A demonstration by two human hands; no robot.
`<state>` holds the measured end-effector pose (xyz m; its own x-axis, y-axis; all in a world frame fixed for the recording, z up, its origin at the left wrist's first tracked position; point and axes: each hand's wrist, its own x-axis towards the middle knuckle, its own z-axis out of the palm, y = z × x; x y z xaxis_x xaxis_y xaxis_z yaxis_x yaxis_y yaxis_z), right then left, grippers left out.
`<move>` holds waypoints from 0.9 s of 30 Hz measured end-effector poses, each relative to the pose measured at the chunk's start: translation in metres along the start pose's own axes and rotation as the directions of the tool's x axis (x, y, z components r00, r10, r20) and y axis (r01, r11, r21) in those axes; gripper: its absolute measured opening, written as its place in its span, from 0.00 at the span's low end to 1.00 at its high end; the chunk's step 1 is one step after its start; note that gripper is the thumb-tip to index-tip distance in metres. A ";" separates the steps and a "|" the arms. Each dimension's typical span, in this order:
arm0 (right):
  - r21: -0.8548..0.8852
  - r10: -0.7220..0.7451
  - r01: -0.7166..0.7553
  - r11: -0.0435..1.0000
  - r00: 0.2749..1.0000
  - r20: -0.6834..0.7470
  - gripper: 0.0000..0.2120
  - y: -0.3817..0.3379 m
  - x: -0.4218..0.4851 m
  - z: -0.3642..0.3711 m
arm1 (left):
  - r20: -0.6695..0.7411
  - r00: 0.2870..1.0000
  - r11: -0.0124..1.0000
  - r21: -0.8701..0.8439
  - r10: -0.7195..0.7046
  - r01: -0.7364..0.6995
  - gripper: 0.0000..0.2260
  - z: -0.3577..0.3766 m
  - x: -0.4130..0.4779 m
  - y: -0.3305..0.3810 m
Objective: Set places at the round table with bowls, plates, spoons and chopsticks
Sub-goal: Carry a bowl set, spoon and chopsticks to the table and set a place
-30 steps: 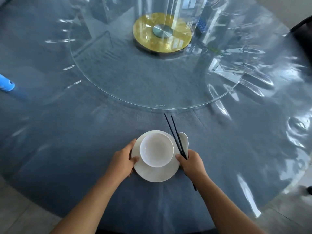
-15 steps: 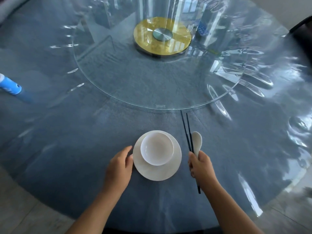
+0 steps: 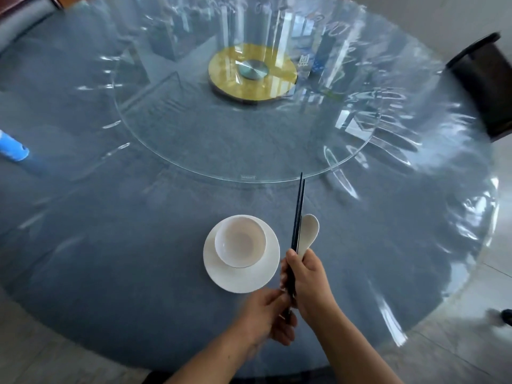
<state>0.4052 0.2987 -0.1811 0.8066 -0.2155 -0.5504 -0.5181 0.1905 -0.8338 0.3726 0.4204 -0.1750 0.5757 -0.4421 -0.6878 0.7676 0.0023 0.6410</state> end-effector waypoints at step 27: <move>-0.392 -0.123 0.074 0.917 0.987 -0.100 0.17 -0.003 0.098 0.004 | -0.062 0.987 0.944 -0.307 -0.150 0.124 0.10 -0.025 0.004 -0.030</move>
<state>0.4868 0.2814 -0.2321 0.8315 -0.3319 -0.4454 -0.5267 -0.2165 -0.8220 0.3592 0.4405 -0.2054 0.4703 -0.3808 -0.7962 0.8823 0.2222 0.4149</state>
